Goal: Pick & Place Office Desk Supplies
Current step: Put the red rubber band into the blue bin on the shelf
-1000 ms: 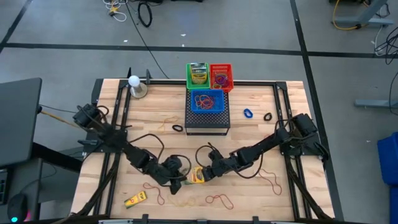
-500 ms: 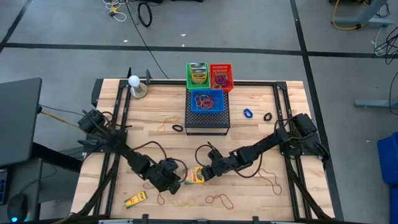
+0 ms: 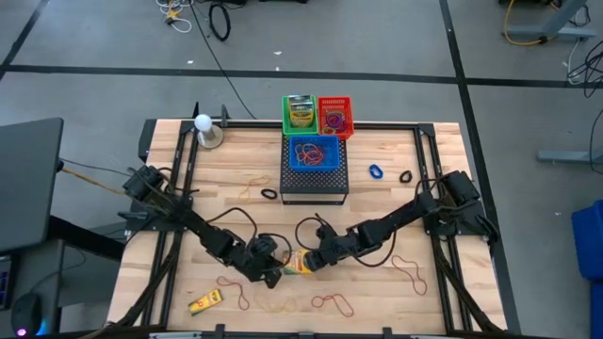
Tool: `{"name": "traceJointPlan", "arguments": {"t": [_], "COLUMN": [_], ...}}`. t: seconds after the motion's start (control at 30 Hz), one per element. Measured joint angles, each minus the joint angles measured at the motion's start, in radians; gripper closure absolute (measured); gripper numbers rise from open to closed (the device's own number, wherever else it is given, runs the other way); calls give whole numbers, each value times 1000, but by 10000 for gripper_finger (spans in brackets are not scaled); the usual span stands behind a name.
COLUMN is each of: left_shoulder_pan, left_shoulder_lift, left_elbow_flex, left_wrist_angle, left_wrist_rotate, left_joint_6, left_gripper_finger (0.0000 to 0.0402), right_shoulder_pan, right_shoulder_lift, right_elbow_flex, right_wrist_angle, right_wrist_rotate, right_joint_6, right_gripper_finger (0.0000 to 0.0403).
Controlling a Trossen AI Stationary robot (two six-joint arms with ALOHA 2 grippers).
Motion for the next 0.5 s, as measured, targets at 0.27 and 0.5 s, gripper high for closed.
{"name": "traceJointPlan", "arguments": {"t": [0.27, 0.5], "left_shoulder_pan": [0, -1], "left_shoulder_lift": [0, 0], "left_elbow_flex": [0, 0], "left_wrist_angle": [0, -1], "left_wrist_rotate": [0, -12], "left_joint_6": [10, 10], "left_gripper_finger": [395, 395], "right_shoulder_pan": [-6, -7], "right_shoulder_lift": [0, 1], "right_elbow_flex": [0, -2], "right_wrist_angle": [18, 35], "right_wrist_rotate": [17, 66], "right_joint_6": [-11, -122], "right_gripper_finger": [310, 360]}}
